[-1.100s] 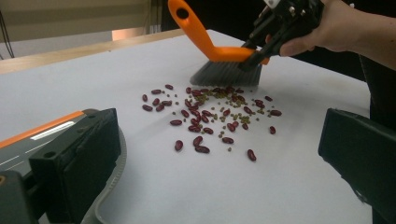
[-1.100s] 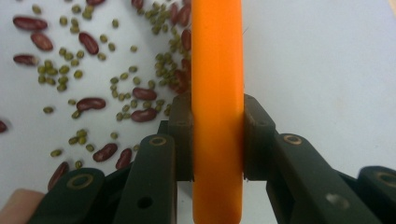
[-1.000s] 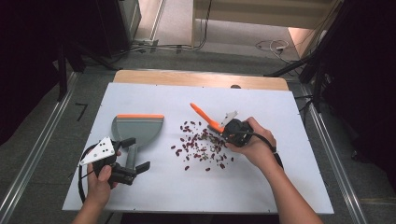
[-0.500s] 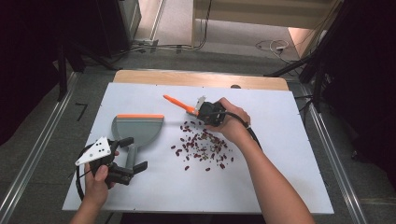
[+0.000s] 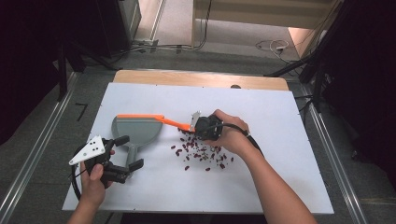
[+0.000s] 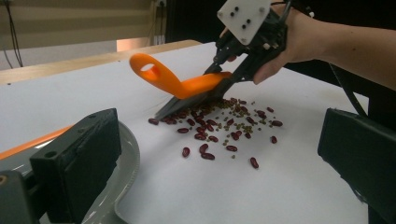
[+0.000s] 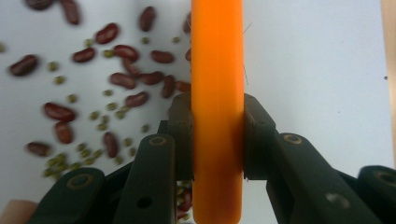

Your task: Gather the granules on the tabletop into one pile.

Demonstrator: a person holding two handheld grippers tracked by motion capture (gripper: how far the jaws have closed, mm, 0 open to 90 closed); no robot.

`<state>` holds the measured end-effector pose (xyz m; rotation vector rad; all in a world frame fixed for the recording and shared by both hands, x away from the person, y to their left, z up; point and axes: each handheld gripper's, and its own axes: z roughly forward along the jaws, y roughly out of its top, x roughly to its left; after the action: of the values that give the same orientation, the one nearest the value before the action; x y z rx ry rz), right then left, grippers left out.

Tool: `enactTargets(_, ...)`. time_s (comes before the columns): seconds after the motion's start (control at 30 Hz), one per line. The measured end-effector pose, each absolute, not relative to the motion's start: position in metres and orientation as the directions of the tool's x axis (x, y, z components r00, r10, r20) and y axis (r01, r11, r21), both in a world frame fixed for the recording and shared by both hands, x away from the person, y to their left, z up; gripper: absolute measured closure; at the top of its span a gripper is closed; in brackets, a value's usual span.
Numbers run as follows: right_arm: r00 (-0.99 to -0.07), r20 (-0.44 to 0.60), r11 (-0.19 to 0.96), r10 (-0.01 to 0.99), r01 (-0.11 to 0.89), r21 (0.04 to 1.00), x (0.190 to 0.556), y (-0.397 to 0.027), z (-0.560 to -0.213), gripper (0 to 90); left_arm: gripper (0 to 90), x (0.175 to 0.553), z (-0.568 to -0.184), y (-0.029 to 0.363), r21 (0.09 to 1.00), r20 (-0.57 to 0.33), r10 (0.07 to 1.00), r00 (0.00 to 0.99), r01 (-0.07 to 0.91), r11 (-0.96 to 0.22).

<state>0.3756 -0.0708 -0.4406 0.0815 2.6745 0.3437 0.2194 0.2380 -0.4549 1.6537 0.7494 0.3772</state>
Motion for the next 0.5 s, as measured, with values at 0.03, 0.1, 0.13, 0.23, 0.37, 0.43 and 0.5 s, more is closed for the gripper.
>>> enactTargets(0.03,-0.903,-0.417,0.969,0.102,-0.005,0.249,0.371,-0.072,-0.441,68.8,0.5,0.219,-0.455,0.237,0.961,-0.156,0.656,0.738,0.266,-0.071)
enactTargets(0.1,-0.905,-0.417,0.969,0.085,-0.023,0.248,0.364,-0.076,-0.441,68.8,0.6,0.220,-0.455,0.236,0.961,-0.153,0.656,0.739,0.267,-0.077)
enactTargets(0.13,-0.907,-0.413,0.968,0.084,-0.024,0.252,0.361,-0.077,-0.441,68.7,0.6,0.220,-0.455,0.236,0.960,-0.151,0.656,0.739,0.267,-0.079)
enactTargets(0.23,-0.911,-0.406,0.967,0.072,-0.037,0.254,0.358,-0.080,-0.439,68.8,0.6,0.220,-0.456,0.237,0.961,-0.153,0.657,0.738,0.267,-0.077)
enactTargets(0.37,-0.906,-0.412,0.958,0.099,-0.026,0.286,0.362,-0.081,-0.430,68.8,0.6,0.220,-0.456,0.239,0.961,-0.155,0.660,0.735,0.268,-0.073)
enactTargets(0.43,-0.904,-0.415,0.956,0.108,-0.020,0.292,0.364,-0.079,-0.429,68.8,0.6,0.221,-0.456,0.239,0.960,-0.154,0.661,0.734,0.268,-0.074)
enactTargets(0.5,-0.894,-0.434,0.955,0.113,-0.022,0.294,0.367,-0.073,-0.428,68.8,0.6,0.221,-0.456,0.239,0.960,-0.153,0.662,0.734,0.269,-0.076)
